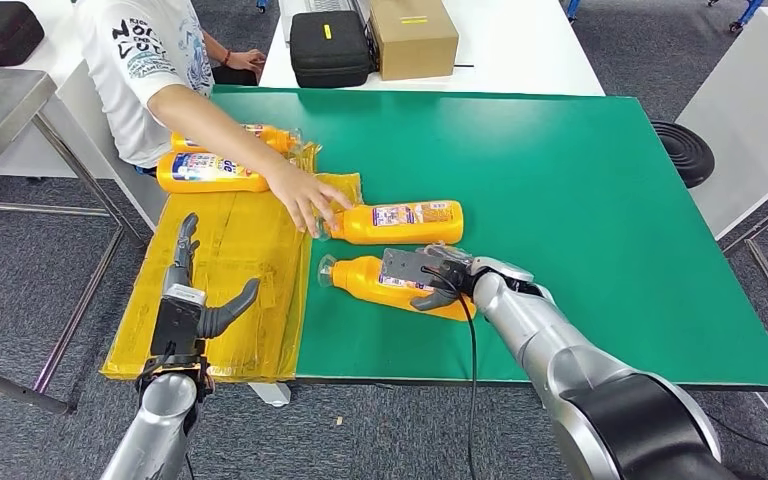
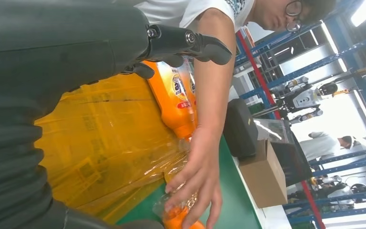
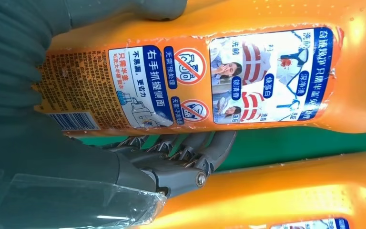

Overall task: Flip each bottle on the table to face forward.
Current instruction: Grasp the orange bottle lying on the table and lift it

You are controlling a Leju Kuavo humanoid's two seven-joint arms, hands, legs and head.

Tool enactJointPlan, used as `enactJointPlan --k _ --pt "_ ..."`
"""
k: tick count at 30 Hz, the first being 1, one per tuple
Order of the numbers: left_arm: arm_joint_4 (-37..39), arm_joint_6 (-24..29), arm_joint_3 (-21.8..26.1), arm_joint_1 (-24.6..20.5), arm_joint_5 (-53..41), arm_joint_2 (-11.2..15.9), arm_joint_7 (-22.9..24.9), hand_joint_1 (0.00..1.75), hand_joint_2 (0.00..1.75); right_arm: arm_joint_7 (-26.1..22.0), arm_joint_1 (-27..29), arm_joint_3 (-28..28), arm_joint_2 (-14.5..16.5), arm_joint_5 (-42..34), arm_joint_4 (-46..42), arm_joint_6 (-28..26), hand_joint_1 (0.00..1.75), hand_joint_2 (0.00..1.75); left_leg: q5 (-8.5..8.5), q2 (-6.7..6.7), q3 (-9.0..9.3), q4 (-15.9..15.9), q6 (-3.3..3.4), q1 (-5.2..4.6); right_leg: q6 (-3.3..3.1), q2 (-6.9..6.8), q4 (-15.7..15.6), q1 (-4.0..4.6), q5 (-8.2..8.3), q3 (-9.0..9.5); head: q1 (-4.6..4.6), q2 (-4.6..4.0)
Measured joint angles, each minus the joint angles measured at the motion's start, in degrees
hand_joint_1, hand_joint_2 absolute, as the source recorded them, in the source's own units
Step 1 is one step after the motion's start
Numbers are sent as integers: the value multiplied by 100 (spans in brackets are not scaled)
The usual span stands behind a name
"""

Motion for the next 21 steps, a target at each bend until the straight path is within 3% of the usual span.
enactJointPlan --k 5,10,12,21 --pt "-15 0 25 42 10 -1 -5 0 175 -259 64 -5 -1 -103 -28 -211 175 175 1 0 0 0 0 0 0 0 0 1 1 1 1 0" --pt "-205 -148 102 238 384 -1 -110 0 175 -2053 608 -222 2 -925 -617 -1160 175 175 1 -3 -5 0 0 1 0 -1 1 2 -1 -1 -1 0" --pt "-281 -321 156 301 693 -1 -112 0 175 -2409 884 -340 28 -1213 -1040 -1328 175 175 -1 -5 -8 0 -1 1 0 -2 1 2 -3 -4 0 0" --pt "-489 -1344 380 445 2184 -10 174 0 175 -2724 1790 -745 125 -1872 -2582 -1515 175 175 -5 -6 -16 -1 -3 1 0 -2 0 1 -5 -12 2 0"
